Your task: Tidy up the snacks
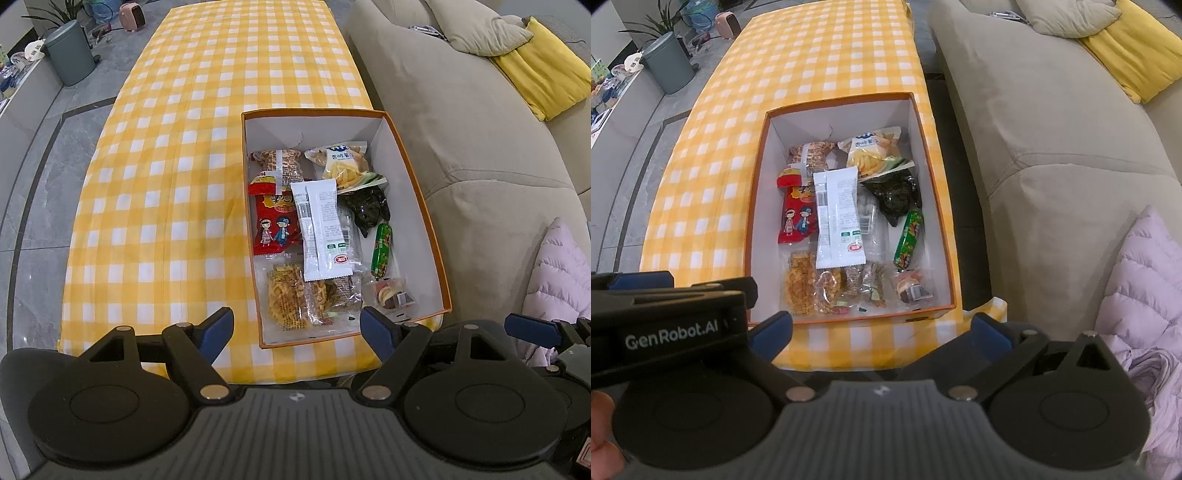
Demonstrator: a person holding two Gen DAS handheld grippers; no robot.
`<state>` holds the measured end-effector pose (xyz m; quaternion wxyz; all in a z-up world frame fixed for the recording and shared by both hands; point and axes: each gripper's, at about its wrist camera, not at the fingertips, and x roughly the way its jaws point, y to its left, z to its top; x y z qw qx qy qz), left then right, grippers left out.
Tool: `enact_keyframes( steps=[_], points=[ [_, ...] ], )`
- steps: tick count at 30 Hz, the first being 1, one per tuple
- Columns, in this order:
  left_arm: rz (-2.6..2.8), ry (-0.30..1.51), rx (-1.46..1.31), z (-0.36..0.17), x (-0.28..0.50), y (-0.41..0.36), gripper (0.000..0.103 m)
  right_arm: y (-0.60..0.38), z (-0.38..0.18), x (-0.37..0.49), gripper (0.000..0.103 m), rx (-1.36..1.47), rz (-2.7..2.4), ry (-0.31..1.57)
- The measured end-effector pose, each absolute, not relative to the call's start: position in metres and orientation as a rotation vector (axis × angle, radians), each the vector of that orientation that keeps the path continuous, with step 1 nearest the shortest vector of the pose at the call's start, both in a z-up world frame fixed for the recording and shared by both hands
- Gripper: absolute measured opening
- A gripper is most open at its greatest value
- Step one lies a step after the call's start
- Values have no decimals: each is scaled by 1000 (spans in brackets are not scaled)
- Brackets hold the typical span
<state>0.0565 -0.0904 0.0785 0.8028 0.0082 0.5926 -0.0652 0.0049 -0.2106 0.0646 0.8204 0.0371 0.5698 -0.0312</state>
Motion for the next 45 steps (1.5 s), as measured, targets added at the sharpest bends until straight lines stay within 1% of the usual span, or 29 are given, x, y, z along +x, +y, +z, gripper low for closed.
enact_keyframes(
  steps=[45],
  points=[
    [-144, 1260, 19, 85, 47, -89, 91, -208, 68, -5, 100, 66, -78, 1191]
  ],
)
